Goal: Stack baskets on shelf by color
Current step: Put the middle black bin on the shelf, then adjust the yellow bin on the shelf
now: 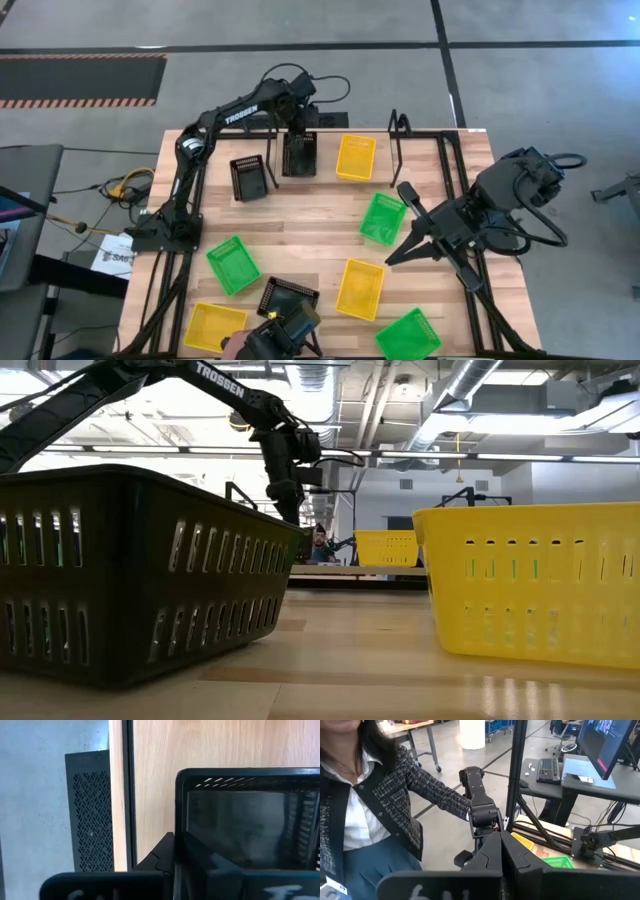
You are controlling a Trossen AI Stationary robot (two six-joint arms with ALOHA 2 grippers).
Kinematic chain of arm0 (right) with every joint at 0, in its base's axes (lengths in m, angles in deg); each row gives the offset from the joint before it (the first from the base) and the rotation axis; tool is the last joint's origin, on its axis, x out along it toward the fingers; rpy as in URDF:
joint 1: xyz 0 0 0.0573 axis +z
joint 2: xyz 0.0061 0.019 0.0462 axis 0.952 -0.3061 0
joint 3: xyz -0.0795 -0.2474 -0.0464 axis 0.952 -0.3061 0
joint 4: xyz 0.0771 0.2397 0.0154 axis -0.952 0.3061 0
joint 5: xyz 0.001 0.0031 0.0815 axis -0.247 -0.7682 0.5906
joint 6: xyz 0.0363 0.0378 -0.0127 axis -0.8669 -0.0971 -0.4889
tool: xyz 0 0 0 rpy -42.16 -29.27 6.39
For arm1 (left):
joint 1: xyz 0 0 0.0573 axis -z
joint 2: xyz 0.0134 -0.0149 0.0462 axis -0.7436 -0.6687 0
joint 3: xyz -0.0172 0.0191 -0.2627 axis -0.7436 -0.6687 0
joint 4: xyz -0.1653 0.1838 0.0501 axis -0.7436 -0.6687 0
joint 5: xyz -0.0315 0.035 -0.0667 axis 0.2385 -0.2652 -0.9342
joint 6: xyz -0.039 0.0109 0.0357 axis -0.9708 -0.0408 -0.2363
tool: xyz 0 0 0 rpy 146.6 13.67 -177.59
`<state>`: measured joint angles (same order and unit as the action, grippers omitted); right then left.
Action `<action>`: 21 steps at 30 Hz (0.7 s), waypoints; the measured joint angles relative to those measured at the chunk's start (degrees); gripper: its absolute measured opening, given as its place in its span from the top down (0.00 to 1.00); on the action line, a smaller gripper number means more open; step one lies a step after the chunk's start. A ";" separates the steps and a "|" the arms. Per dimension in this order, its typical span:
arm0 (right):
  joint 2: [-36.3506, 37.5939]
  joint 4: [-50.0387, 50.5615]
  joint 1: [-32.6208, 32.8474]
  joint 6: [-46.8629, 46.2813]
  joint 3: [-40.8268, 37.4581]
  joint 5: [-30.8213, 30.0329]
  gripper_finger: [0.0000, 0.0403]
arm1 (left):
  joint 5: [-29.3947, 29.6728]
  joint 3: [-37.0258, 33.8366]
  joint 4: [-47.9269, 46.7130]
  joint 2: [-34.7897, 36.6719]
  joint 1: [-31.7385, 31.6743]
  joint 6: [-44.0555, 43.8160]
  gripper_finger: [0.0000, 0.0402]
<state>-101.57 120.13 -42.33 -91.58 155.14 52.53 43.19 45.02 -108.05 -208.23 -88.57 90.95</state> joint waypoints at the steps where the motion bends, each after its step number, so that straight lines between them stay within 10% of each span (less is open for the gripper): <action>1: 0.00 -0.01 0.00 -0.42 0.00 0.00 0.98 | 0.01 0.00 -0.07 0.00 0.01 -0.03 0.97; 16: 0.73 0.57 0.13 -1.14 0.03 0.04 0.98 | 5.67 1.24 -0.75 0.00 2.24 -4.76 0.69; 21: 2.46 7.38 -0.57 -3.50 0.03 -4.92 0.98 | -3.69 9.64 -7.62 0.04 3.82 -12.76 0.67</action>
<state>-99.11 127.51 -42.90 -95.08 155.16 47.61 39.50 54.66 -115.67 -208.19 -84.75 78.19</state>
